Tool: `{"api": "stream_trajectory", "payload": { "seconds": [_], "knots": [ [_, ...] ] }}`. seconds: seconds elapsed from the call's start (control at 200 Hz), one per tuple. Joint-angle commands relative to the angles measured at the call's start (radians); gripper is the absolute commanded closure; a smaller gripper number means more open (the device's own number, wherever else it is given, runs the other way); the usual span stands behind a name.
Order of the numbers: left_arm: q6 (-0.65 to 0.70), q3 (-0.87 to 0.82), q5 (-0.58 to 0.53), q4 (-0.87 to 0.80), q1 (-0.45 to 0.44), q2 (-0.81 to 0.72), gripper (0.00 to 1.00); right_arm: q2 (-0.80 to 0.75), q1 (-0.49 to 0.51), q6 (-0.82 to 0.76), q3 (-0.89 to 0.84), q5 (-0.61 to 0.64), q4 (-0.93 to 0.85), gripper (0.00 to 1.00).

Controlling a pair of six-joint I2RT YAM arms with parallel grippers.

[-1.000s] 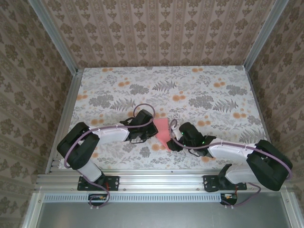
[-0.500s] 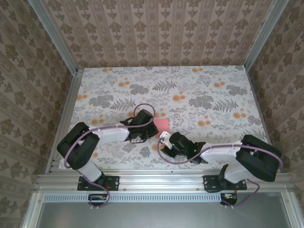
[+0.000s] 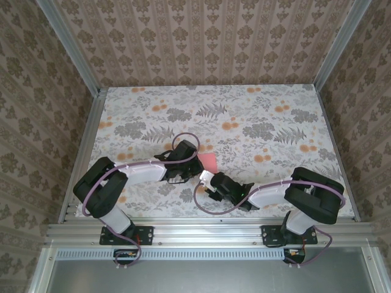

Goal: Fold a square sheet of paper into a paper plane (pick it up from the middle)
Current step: Fold the wing for the fifth time at the center of the table.

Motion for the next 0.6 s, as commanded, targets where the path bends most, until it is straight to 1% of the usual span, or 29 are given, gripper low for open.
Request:
{"api": "stream_trajectory", "payload": {
  "seconds": [0.0, 0.06, 0.145, 0.36, 0.385, 0.475, 0.595],
  "knots": [
    [0.016, 0.025, 0.013, -0.018, 0.004, -0.023, 0.89, 0.015, 0.007, -0.02, 0.009, 0.087, 0.031, 0.67],
    [0.016, 0.026, 0.013, -0.018, 0.003, -0.023, 0.89, 0.013, 0.007, -0.01, 0.001, 0.091, 0.035, 0.7],
    [0.016, 0.026, 0.009, -0.023, 0.003, -0.023, 0.89, 0.009, 0.009, 0.002, -0.011, 0.086, 0.04, 0.71],
    [0.014, 0.028, 0.007, -0.026, 0.003, -0.022, 0.88, 0.01, 0.01, 0.049, -0.021, 0.078, 0.047, 0.85],
    [0.017, 0.029, 0.005, -0.027, 0.003, -0.024, 0.88, 0.012, 0.01, 0.055, -0.021, 0.079, 0.047, 0.88],
    [0.016, 0.028, 0.001, -0.026, 0.003, -0.029, 0.85, 0.016, 0.01, 0.089, -0.021, 0.079, 0.048, 0.94],
    [0.021, 0.024, -0.013, -0.024, 0.003, -0.051, 0.76, 0.011, -0.001, 0.156, -0.023, 0.07, 0.046, 1.0]
  ]
}}
